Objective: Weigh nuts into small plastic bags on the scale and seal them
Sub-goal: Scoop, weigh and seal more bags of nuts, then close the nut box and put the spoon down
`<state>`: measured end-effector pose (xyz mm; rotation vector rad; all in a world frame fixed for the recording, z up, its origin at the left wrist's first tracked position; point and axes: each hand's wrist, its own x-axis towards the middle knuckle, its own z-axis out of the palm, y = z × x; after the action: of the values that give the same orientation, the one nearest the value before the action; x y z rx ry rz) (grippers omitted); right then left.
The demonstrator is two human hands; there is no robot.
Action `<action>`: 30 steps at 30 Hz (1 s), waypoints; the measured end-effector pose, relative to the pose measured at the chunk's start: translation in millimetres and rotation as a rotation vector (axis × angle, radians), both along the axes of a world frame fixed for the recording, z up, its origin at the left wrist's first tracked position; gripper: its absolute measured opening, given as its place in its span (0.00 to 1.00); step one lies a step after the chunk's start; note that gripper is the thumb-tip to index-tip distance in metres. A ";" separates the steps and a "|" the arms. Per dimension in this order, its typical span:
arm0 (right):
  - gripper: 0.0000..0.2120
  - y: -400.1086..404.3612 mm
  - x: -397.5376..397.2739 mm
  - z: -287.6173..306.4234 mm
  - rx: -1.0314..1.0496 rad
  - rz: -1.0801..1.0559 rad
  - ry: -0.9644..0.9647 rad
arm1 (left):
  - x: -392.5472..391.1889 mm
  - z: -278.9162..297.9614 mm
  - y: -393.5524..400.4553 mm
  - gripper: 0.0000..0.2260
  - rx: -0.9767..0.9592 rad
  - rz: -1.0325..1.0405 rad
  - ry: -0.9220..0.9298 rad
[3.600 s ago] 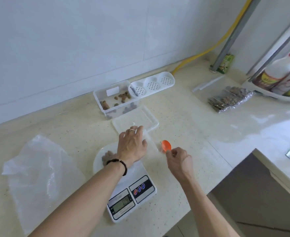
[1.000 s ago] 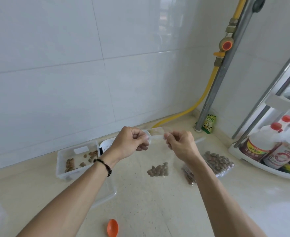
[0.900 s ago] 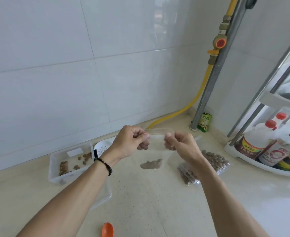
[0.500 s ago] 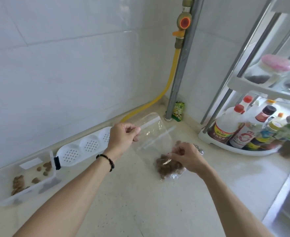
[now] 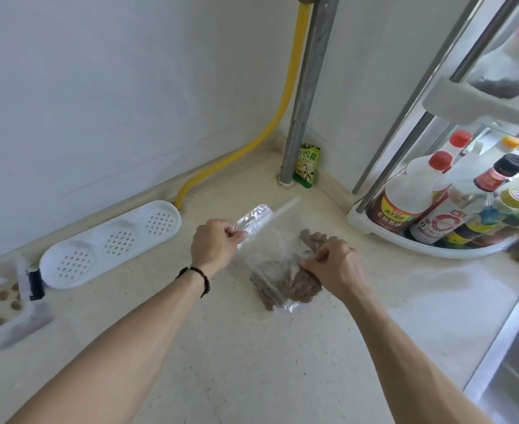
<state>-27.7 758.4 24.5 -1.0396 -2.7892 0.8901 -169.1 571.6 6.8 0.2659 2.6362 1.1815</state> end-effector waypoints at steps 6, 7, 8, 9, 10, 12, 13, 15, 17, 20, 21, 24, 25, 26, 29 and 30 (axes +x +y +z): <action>0.17 -5.2 1.8 4.1 0.119 0.032 -0.004 | -0.8 2.0 -1.7 0.16 -0.078 -0.025 0.034; 0.19 -8.1 0.4 6.5 0.139 0.042 -0.003 | 0.3 4.8 -5.2 0.19 -0.118 -0.040 0.046; 0.23 -12.5 -1.4 10.0 0.149 0.058 0.001 | 1.9 7.2 -9.9 0.22 -0.144 -0.049 0.060; 0.25 -18.7 -4.5 14.0 0.150 0.079 0.006 | 4.3 9.6 -16.5 0.24 -0.156 -0.050 0.079; 0.27 -26.9 -8.2 18.2 0.147 0.107 0.017 | 7.6 11.5 -24.7 0.25 -0.161 -0.049 0.110; 0.30 -49.7 -17.8 26.5 0.134 0.186 0.038 | 17.3 14.5 -47.4 0.25 -0.195 -0.062 0.192; 0.31 -63.2 -22.7 29.1 0.131 0.236 0.047 | 22.9 15.4 -62.0 0.25 -0.230 -0.072 0.236; 0.32 -94.0 -31.9 32.6 0.138 0.347 0.070 | 34.8 17.3 -96.2 0.27 -0.329 -0.080 0.318; 0.33 -127.8 -39.2 32.3 0.157 0.462 0.088 | 48.3 18.0 -135.1 0.30 -0.417 -0.063 0.370; 0.33 -181.4 -47.2 27.3 0.184 0.632 0.073 | 68.8 13.5 -196.4 0.29 -0.519 -0.009 0.404; 0.33 -199.4 -48.5 25.0 0.194 0.685 0.058 | 76.2 12.0 -216.2 0.29 -0.558 0.008 0.396; 0.32 -252.6 -48.2 14.9 0.218 0.821 0.017 | 99.8 5.1 -273.0 0.28 -0.677 0.061 0.342; 0.32 -268.6 -47.0 10.6 0.222 0.858 0.003 | 107.7 1.8 -290.0 0.29 -0.710 0.086 0.304; 0.32 -284.2 -45.6 6.2 0.221 0.891 -0.012 | 114.8 -1.2 -306.1 0.30 -0.738 0.116 0.258; 0.33 -324.1 -41.7 -6.2 0.203 0.969 -0.086 | 129.9 -10.1 -345.2 0.32 -0.800 0.197 0.123; 0.33 -334.5 -41.0 -10.2 0.196 0.984 -0.110 | 132.6 -13.6 -354.5 0.32 -0.813 0.208 0.070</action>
<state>-68.6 423.9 14.3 0.4023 -3.3463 0.5407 -36.6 217.1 -6.9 -0.1244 2.9906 0.0658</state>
